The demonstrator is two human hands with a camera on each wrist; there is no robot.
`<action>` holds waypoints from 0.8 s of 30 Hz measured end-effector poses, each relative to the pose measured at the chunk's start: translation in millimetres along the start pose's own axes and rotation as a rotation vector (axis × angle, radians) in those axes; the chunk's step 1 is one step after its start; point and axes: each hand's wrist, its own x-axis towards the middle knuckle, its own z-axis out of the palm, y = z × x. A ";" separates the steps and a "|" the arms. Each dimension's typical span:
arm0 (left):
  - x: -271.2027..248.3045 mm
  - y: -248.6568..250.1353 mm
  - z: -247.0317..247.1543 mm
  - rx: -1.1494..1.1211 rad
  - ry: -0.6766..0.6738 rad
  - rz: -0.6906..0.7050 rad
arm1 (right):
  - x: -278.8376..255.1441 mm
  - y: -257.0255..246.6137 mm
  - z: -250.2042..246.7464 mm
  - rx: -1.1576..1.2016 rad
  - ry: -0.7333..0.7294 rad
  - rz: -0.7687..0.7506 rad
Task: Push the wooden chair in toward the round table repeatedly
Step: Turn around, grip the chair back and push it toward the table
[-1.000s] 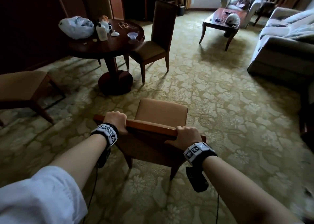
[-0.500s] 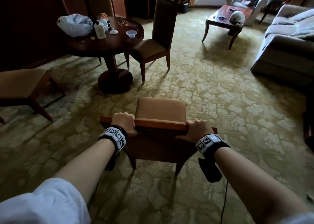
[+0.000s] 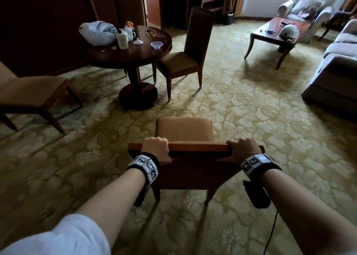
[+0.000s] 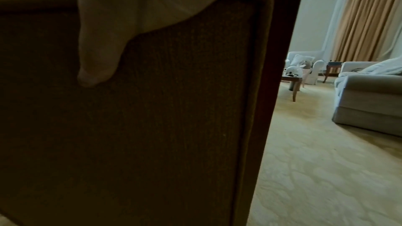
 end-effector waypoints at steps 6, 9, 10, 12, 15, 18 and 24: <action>17.6 22.7 -18.4 0.023 -0.028 -0.082 | 15.8 33.5 -2.1 -0.030 0.047 -0.056; 22.9 31.0 -21.8 0.032 -0.018 -0.110 | 22.8 44.2 1.5 -0.021 0.065 -0.077; 23.5 32.7 -22.5 0.037 -0.021 -0.119 | 24.0 45.7 2.5 -0.026 0.063 -0.084; 23.9 36.5 -23.0 0.053 -0.037 -0.137 | 24.4 48.6 5.1 -0.028 0.051 -0.086; 23.2 39.0 -25.2 0.059 -0.043 -0.157 | 23.4 48.8 5.2 -0.050 0.045 -0.099; 21.4 40.2 -24.3 0.056 -0.049 -0.154 | 20.5 48.6 6.9 -0.046 0.043 -0.103; 10.0 43.0 -11.4 0.046 -0.064 -0.150 | 6.8 40.4 18.9 -0.016 0.039 -0.098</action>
